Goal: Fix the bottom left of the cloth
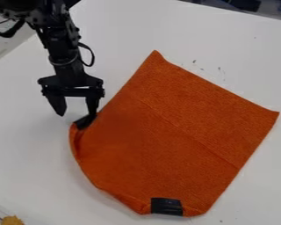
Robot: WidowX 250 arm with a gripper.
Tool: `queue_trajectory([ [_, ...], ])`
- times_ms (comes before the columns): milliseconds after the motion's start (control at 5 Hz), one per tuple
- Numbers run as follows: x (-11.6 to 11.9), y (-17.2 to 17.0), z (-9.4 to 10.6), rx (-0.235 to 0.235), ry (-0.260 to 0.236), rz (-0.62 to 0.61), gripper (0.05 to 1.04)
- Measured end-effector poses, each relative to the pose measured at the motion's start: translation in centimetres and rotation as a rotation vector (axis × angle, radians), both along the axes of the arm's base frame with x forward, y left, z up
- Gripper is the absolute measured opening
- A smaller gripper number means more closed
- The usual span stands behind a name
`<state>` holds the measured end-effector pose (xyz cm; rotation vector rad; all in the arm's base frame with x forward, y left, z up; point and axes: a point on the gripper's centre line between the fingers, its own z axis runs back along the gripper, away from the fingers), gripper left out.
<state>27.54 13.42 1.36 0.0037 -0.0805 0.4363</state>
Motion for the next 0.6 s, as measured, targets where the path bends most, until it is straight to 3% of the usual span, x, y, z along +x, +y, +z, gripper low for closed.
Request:
queue_trajectory([
  [200,-1.3,-0.8,0.6,0.008,0.025,0.022,1.000],
  [400,-2.1,-1.1,2.0,0.038,0.014,0.044,1.000],
  [600,-2.7,-1.4,1.6,0.036,0.011,0.048,1.000],
])
